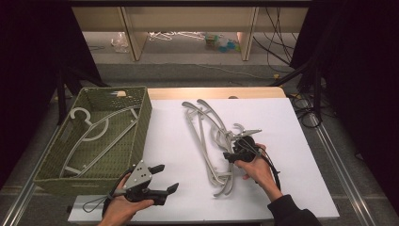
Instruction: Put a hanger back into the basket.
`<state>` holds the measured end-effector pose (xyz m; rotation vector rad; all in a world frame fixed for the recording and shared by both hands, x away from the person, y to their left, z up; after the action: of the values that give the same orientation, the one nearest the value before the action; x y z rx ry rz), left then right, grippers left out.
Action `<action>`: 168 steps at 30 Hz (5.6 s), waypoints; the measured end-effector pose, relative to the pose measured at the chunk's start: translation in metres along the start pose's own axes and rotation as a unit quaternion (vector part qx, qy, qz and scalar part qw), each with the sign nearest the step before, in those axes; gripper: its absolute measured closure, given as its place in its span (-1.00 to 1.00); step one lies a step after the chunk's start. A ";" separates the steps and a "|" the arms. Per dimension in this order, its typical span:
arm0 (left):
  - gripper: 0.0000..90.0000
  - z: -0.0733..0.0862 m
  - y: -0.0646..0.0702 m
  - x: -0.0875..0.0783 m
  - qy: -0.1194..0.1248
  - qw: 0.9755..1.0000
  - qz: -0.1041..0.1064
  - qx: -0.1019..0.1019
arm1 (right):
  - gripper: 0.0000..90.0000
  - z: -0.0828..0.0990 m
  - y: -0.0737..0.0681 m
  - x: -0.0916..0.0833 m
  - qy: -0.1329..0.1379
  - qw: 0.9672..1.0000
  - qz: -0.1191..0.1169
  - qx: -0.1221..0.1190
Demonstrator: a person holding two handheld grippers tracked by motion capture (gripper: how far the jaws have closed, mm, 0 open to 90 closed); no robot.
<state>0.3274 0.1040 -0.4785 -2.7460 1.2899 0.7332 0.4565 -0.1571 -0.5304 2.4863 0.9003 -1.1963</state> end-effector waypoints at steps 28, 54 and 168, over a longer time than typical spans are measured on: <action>-0.52 0.005 -0.002 0.002 -0.013 1.000 0.003 0.008 | 0.65 -0.011 0.006 -0.008 0.009 0.998 -0.010 0.067; -0.51 0.001 -0.009 0.000 -0.010 1.000 -0.011 0.013 | 0.83 -0.033 -0.006 -0.053 0.077 0.996 -0.022 -0.044; 0.80 -0.100 -0.033 0.007 -0.084 0.992 -0.056 0.078 | -0.44 0.014 -0.073 -0.103 0.161 0.978 -0.071 -0.115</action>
<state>0.3961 0.0996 -0.3980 -2.5481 1.1006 0.7970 0.3532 -0.1501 -0.4568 2.4953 1.2393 -0.6835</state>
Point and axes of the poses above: each handheld gripper's, and its own axes: x roughly forward along the jaws, z roughly out of its underside, y roughly to its right, the point moved 7 cm from there along x, roughly forward along the jaws, and after that the axes turned 6 degrees about -x, right-handed, at the moved point
